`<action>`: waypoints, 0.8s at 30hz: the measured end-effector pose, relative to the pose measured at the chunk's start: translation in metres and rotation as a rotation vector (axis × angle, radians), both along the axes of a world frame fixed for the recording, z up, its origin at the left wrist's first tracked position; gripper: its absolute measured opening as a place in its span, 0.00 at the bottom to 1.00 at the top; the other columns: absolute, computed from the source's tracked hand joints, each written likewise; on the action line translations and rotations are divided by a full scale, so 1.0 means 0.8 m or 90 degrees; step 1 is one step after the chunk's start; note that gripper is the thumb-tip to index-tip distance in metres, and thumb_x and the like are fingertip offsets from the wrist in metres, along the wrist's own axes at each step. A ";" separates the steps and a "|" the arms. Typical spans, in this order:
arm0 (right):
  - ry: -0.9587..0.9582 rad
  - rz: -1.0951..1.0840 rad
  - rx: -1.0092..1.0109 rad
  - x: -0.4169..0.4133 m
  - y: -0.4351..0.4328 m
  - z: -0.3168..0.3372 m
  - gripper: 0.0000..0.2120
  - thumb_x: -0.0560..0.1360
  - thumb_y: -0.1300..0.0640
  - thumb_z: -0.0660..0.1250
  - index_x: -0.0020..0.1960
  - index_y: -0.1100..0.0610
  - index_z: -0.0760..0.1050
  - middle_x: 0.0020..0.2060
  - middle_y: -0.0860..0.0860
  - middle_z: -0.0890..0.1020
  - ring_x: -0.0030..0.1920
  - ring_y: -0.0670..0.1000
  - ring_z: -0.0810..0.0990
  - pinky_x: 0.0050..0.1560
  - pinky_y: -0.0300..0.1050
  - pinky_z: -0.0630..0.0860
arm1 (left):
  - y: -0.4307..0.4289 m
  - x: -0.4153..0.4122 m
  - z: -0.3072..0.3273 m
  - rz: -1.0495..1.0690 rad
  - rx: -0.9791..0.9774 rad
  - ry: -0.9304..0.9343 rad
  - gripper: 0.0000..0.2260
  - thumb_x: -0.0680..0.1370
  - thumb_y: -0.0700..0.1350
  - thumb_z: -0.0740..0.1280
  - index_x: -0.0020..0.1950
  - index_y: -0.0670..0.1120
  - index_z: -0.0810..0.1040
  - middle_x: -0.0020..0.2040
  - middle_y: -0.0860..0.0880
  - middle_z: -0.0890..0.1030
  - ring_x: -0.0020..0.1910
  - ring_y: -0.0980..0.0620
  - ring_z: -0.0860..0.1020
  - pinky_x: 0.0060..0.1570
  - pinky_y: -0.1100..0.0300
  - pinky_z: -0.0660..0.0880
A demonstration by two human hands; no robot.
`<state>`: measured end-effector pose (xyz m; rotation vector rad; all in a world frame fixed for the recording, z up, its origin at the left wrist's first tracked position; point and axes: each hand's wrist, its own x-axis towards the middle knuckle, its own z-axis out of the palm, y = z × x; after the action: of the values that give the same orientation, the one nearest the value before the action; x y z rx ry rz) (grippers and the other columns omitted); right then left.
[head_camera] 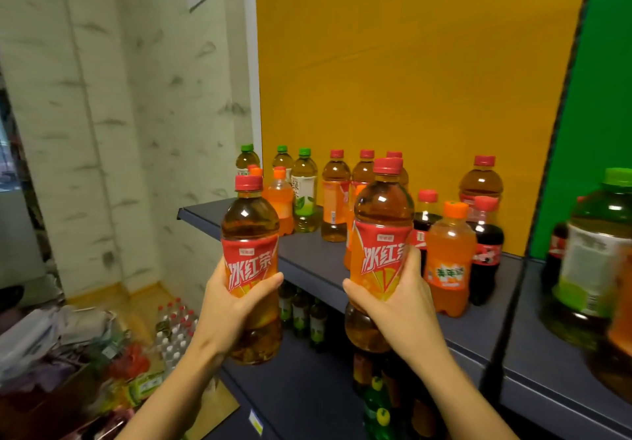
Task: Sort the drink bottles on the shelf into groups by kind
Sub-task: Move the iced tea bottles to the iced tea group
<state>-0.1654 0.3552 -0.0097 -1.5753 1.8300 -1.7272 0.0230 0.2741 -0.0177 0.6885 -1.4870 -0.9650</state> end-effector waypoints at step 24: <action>-0.002 -0.067 -0.059 0.032 -0.256 -0.005 0.44 0.66 0.47 0.73 0.71 0.46 0.49 0.64 0.41 0.68 0.63 0.40 0.69 0.55 0.29 0.68 | -0.297 -0.050 0.021 -0.217 -0.021 0.011 0.27 0.57 0.56 0.74 0.55 0.55 0.75 0.49 0.56 0.83 0.49 0.57 0.82 0.43 0.68 0.77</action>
<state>-0.1398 0.1500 -0.0135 -1.5334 1.8889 -1.8845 -0.0173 0.0365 -0.0011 0.4063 -1.6324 -1.1968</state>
